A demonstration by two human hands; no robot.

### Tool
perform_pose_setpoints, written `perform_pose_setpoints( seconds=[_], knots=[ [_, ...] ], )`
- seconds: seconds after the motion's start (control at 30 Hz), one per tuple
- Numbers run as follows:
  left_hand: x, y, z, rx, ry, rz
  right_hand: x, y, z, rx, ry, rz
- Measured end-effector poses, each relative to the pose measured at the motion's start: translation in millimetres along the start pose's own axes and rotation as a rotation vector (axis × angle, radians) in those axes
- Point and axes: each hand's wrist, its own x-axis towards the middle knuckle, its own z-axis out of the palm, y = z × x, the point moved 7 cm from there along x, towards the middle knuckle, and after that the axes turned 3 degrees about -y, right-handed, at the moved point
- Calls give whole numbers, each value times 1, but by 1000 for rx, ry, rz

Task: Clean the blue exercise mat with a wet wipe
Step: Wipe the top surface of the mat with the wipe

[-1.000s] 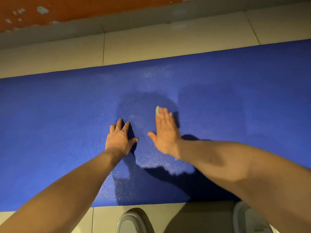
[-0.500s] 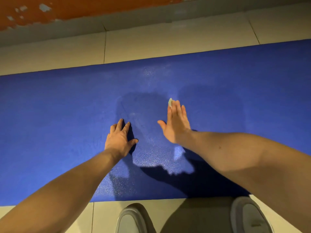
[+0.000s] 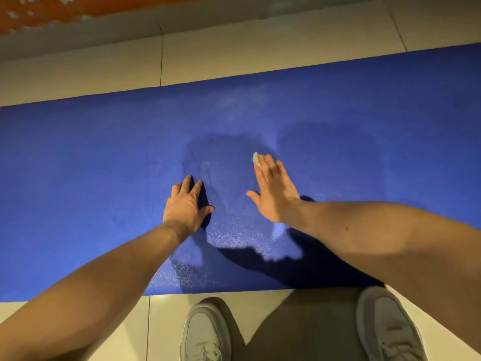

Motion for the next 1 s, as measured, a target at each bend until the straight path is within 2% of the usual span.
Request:
perform_pose_setpoints(
  seconds=[0.1, 0.17, 0.33, 0.47, 0.53, 0.63, 0.73, 0.8, 0.9, 1.0],
  knots=[
    [-8, -3, 5, -2, -7, 0, 2, 1, 1, 156, -16, 132],
    [-12, -4, 7, -2, -8, -1, -19, -26, 7, 191, 13, 112],
    [-17, -4, 8, -4, -2, -8, -92, -104, 31, 74, -12, -209],
    [-23, -3, 9, 0, -4, -7, -90, -86, 28, -23, 82, -370],
    [-27, -2, 11, 14, -20, 0, -71, -52, 22, -34, 96, -296],
    [-36, -2, 15, 21, -34, 1, -49, -10, 15, 17, 77, -54],
    [-42, -2, 20, 47, -42, 10, -52, -25, 14, 206, 48, 54],
    [-45, -3, 22, 44, -45, 9, -76, -58, 21, 252, 10, -14],
    [-46, -3, 24, 40, -47, 14, -129, -112, 39, 172, -75, -270],
    [-47, -3, 25, 35, -38, 21, -141, -117, 44, 144, -60, -360]
  ],
)
